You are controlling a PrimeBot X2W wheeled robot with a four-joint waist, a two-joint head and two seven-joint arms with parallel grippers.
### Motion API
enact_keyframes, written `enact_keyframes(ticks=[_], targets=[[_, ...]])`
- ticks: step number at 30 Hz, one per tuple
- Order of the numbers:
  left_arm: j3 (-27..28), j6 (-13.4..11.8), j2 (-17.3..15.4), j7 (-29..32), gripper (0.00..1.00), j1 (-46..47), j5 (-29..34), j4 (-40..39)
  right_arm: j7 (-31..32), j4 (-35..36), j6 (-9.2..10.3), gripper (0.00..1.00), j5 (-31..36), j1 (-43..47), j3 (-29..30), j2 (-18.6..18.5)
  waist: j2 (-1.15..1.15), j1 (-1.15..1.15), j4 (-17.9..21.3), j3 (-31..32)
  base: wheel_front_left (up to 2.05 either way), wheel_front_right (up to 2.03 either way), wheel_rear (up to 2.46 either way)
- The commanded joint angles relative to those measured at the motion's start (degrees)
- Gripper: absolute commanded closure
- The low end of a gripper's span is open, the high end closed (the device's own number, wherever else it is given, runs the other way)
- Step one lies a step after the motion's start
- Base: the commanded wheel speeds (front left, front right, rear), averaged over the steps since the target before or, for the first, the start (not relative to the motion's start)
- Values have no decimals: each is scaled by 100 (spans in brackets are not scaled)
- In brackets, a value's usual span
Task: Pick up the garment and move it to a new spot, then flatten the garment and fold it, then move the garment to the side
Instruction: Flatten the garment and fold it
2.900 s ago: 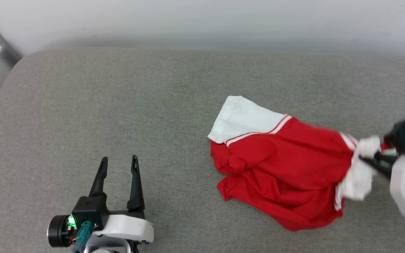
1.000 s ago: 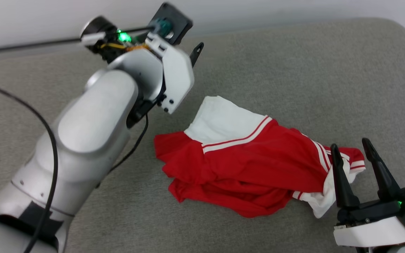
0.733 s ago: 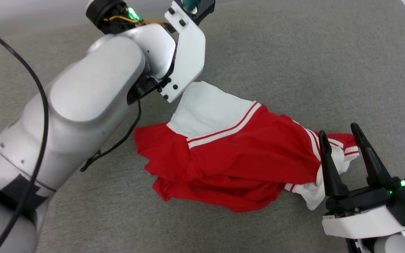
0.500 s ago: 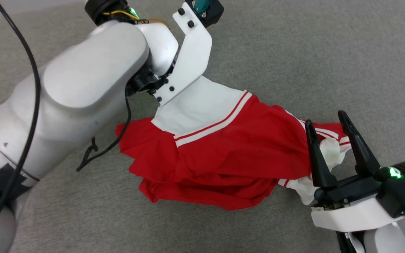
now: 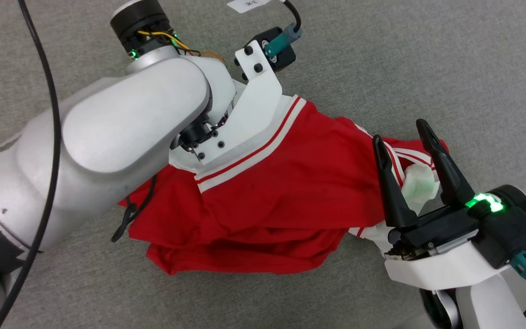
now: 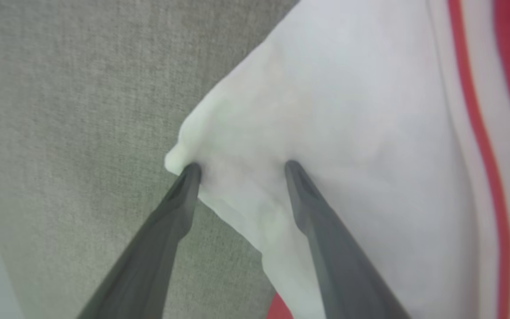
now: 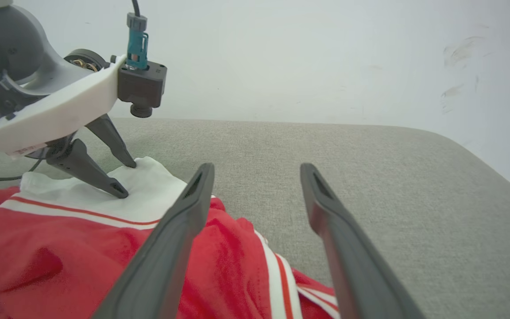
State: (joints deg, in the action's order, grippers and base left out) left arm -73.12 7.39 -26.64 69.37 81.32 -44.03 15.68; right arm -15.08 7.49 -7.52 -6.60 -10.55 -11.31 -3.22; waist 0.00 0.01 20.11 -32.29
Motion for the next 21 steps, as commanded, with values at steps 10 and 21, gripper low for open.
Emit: enact_keyframes(ticks=[10, 21], targets=[[-84, -3, -339, 98, 100, -371, 67, -357, -14, -21, 6, 0, -113, -75, -10, 48, 0, -1, -7, -41, 0, 0, 0], [-28, -3, -539, -1673, 100, -63, -356, -507, -13, 0, 6, 0, 189, 405, 246, -33, 0, -1, -947, 883, 0, 0, 0]])
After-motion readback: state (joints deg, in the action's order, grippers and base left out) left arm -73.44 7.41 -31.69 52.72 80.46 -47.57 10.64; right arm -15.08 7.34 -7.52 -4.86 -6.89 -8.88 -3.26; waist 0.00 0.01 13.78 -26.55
